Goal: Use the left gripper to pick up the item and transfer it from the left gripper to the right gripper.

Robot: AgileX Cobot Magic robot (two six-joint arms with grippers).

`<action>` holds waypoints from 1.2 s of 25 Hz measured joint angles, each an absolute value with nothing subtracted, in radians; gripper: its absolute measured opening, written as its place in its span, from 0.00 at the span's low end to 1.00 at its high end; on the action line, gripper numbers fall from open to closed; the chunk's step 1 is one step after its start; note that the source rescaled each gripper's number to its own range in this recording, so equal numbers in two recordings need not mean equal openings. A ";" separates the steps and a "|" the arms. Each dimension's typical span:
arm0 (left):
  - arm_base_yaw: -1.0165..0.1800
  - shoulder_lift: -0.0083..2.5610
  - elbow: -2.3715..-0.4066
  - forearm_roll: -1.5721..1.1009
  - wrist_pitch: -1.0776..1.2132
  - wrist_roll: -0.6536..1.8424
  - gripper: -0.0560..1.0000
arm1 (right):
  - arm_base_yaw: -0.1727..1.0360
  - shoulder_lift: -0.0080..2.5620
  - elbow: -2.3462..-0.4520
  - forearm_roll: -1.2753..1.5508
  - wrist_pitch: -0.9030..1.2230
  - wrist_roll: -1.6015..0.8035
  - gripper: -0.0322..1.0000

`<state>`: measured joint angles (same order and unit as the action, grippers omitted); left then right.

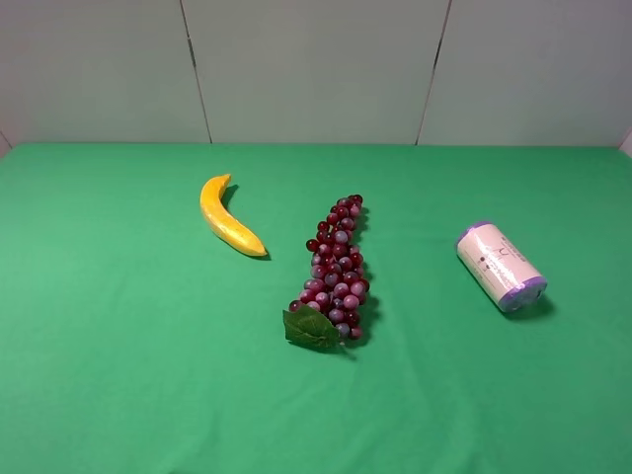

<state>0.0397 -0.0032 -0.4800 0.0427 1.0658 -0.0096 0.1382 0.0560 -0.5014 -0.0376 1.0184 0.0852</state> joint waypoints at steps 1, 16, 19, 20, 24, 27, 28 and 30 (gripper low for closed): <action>0.040 -0.003 -0.480 0.043 1.066 -0.010 1.00 | 0.125 0.056 -0.501 -0.036 1.018 0.085 1.00; 0.040 -0.003 -0.480 0.043 1.066 -0.010 1.00 | -0.114 -0.005 -0.501 -0.016 1.017 0.085 1.00; 0.040 -0.003 -0.480 0.043 1.066 -0.010 1.00 | -0.114 -0.005 -0.501 -0.016 1.017 0.085 1.00; 0.040 -0.003 -0.480 0.043 1.066 -0.010 1.00 | -0.114 -0.005 -0.501 -0.016 1.017 0.085 1.00; 0.040 -0.003 -0.480 0.043 1.066 -0.010 1.00 | -0.114 -0.005 -0.501 -0.016 1.017 0.085 1.00; 0.040 -0.003 -0.480 0.043 1.066 -0.010 1.00 | -0.114 -0.005 -0.501 -0.016 1.017 0.085 1.00; 0.040 -0.003 -0.480 0.043 1.066 -0.010 1.00 | -0.114 -0.005 -0.501 -0.016 1.017 0.085 1.00; 0.040 -0.003 -0.480 0.043 1.066 -0.010 1.00 | -0.114 -0.005 -0.501 -0.016 1.017 0.085 1.00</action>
<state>0.0397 -0.0032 -0.4800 0.0427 1.0658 -0.0096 -0.1144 -0.0046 -0.5014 -0.0160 1.0172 0.0852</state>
